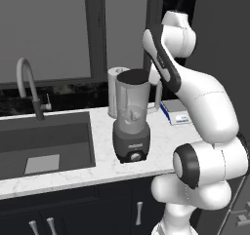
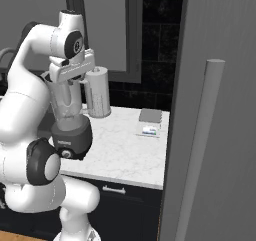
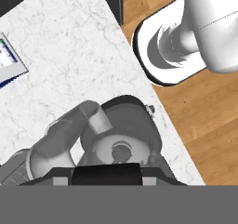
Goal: Close the lid blender by securely placing the lid on top.
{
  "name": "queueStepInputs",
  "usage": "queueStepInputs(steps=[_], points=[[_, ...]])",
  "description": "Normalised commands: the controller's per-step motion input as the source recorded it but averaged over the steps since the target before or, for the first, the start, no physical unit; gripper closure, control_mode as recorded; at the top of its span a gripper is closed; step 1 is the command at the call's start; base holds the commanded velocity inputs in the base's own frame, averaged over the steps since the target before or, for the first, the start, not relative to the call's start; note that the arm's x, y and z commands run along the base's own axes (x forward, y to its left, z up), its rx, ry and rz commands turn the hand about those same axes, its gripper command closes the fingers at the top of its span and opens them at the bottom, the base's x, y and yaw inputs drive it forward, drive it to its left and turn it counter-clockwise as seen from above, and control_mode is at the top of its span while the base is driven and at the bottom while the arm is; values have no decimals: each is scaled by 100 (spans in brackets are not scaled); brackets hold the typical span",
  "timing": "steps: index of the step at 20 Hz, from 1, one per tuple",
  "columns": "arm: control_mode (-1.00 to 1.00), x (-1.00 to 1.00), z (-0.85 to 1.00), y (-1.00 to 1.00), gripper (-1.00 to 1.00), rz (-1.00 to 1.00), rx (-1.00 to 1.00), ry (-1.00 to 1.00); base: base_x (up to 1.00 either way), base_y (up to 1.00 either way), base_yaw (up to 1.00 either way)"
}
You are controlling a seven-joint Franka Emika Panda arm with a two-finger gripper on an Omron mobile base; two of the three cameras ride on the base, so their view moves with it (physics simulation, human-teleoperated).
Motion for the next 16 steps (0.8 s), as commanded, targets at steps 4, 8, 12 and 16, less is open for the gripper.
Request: queueStepInputs(steps=[4,8,12,16], points=[[-100,-46,-18,-28,-100,-6,0,8,0,0,0],[-100,-63,-16,-47,-100,-9,0,7,0,0,0],[-100,-77,-17,-69,-100,-14,0,6,0,0,0],[-100,-79,-18,-75,-100,-17,0,4,0,0,0]])
